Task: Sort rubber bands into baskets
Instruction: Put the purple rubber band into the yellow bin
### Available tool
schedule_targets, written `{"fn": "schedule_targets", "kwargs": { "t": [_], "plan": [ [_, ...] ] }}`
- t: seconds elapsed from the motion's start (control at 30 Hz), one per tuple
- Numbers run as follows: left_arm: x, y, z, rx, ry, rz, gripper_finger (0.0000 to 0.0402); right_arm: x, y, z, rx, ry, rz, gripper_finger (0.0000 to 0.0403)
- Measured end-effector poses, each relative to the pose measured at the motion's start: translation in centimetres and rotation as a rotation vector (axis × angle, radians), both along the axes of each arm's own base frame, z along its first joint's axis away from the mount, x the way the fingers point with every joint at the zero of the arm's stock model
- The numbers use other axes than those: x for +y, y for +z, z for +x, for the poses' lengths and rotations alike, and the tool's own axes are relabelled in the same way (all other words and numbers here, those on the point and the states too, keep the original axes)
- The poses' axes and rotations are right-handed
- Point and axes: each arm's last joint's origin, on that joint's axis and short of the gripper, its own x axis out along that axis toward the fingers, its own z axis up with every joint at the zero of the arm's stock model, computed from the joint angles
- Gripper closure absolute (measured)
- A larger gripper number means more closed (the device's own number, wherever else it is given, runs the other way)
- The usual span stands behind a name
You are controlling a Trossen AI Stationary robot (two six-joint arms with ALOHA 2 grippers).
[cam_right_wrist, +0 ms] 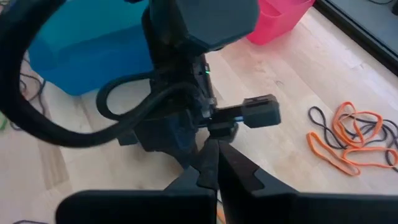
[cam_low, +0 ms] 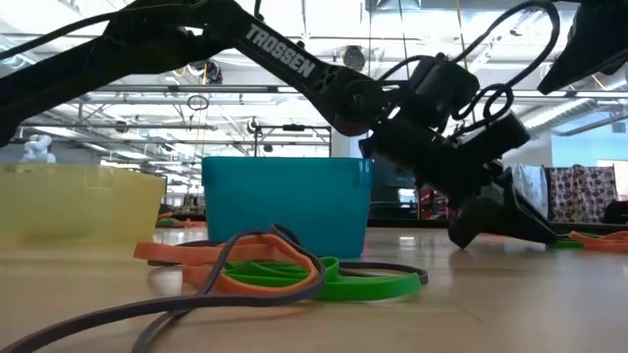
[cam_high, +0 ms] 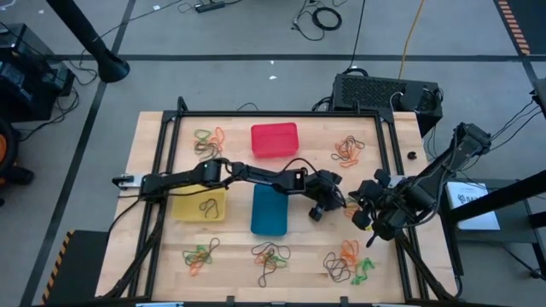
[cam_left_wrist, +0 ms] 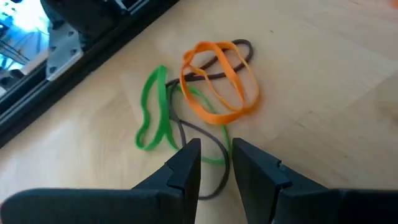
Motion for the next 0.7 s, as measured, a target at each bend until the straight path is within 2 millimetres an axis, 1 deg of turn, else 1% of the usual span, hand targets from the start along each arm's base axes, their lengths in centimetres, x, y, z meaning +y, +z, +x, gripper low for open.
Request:
{"fn": "schedule_targets", "kwargs": {
  "t": [0.3,0.47,0.57,0.7],
  "plan": [
    [0.73,-0.54,-0.47,0.086,0.017,0.007,0.0301,0.13,0.04,0.12,-0.011,0.002,0.018,0.0403],
    [0.84,-0.61,-0.51,0.093,0.018,0.008,0.0304,0.13,0.04,0.12,-0.011,0.001,0.018,0.0403],
    [0.84,-0.72,-0.61,0.105,0.003,0.014,0.0325,0.13,0.04,0.12,-0.013,-0.001,0.020,0.0403],
    [0.82,-0.94,-0.79,0.127,-0.021,0.027,0.0386,0.12,0.05,0.12,-0.014,-0.001,0.017,0.0403]
  ]
}}
